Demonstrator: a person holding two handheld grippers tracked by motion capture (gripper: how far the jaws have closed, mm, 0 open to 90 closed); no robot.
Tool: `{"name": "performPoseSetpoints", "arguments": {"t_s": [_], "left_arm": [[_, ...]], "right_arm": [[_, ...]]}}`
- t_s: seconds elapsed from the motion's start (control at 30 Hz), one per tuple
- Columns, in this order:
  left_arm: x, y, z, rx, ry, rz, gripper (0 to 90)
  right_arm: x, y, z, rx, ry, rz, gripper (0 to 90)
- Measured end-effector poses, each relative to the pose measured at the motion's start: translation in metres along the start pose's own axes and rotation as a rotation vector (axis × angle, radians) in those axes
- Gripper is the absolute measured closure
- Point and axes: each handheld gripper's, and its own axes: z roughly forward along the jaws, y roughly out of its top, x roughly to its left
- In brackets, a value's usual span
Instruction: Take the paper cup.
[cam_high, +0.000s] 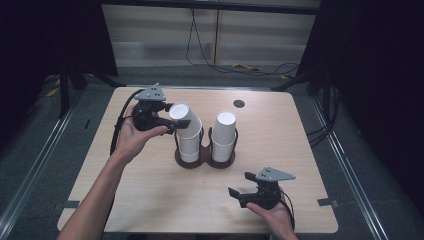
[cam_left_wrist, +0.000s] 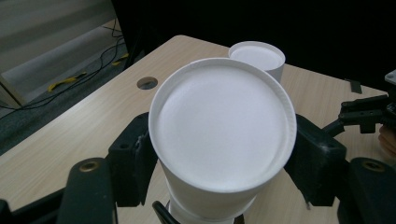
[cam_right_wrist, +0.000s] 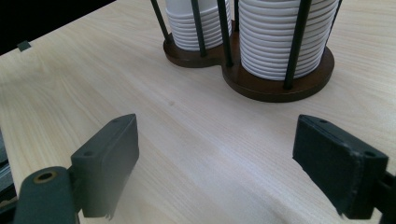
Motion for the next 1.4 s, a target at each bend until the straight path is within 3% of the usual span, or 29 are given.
{"name": "performPoseSetpoints", "arguments": {"t_s": [0.03,0.33,0.67,1.1,1.4], "left_arm": [[-0.001,0.0,-0.002,-0.011,-0.017,-0.005,32.1],[-0.005,-0.001,-0.014,-0.025,-0.029,0.027,32.1],[-0.019,-0.005,-0.023,-0.021,-0.055,0.045,32.2],[-0.042,-0.024,-0.031,-0.015,-0.076,0.074,32.2],[-0.044,-0.046,-0.022,0.014,-0.09,0.071,32.1]], "right_arm": [[0.0,0.0,0.0,-0.002,0.001,0.003,14.3],[0.0,0.001,0.0,-0.005,0.002,0.004,14.2],[-0.001,0.001,0.002,-0.001,0.003,0.011,14.2],[0.002,0.008,-0.001,-0.044,0.021,-0.01,13.6],[0.006,0.017,0.0,-0.066,0.048,-0.033,13.7]]}}
